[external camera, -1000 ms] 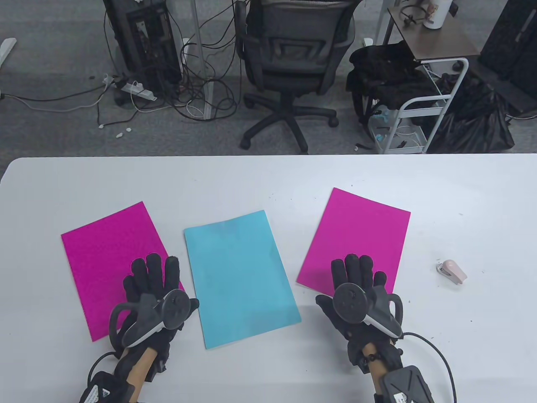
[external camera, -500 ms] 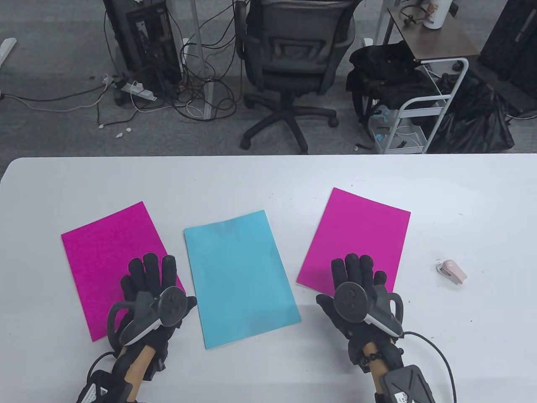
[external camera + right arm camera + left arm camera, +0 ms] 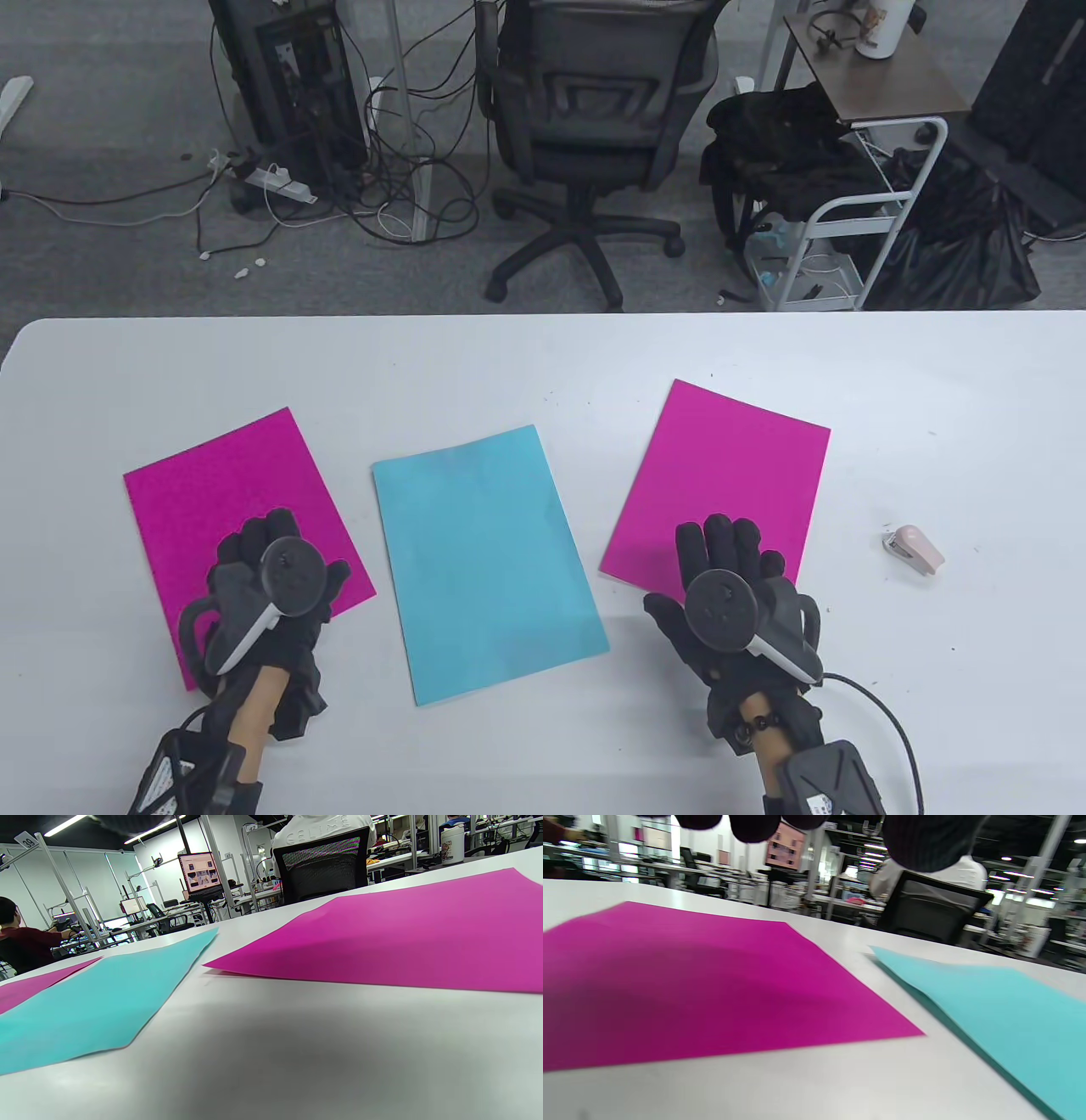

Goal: Push down lever to staple documents

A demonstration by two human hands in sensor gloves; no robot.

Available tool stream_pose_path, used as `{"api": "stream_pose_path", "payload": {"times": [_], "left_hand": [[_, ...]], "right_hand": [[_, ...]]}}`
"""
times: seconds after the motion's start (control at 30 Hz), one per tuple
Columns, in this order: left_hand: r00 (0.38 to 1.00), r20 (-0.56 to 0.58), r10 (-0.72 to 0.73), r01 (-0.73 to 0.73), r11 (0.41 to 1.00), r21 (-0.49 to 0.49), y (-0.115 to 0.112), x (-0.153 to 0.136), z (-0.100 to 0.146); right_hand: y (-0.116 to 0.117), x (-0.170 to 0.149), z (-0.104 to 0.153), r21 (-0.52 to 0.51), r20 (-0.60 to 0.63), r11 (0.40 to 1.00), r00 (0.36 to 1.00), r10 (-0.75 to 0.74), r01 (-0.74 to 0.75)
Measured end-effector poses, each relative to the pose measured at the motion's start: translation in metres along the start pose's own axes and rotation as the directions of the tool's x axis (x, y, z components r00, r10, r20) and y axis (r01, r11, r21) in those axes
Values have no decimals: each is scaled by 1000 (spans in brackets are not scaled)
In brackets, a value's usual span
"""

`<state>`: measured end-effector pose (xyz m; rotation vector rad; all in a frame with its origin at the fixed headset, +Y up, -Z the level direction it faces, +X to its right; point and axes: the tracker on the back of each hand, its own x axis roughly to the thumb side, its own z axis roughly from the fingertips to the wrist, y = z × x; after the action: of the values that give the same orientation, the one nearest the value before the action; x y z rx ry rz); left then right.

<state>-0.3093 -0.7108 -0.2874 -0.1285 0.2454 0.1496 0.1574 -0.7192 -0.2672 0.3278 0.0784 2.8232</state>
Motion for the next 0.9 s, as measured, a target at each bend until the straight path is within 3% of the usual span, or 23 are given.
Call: {"api": "stream_pose_path", "payload": {"times": [0.2,0.37,0.5,0.63,0.7,0.9], "left_hand": [[948,-309,75,-97,994,-56,9,-53,-42],[872,-479,105,-174,979,-103,6,-87,-67],[827,-550,121,-238,960,-147,-6,-100,-81],[793,-607,39,-208,955,-210,-22,-104,-92],[791,-612,-22,-139,967,-214,-24,-101,-96],[803,-596,-16,-125,973,-195,-20,-95,-98]], "right_hand": [[-1,-1,0,2,-2,1000,1000,-3,3],[1,-3,-3,17,-8,1000,1000,-7,7],[3,-4,-6,29,-18,1000,1000,3,-2],[5,-7,-8,35,-29,999,1000,6,-5],[6,-8,-9,38,-37,999,999,9,-8],[7,-10,-10,44,-50,999,999,16,-14]]}}
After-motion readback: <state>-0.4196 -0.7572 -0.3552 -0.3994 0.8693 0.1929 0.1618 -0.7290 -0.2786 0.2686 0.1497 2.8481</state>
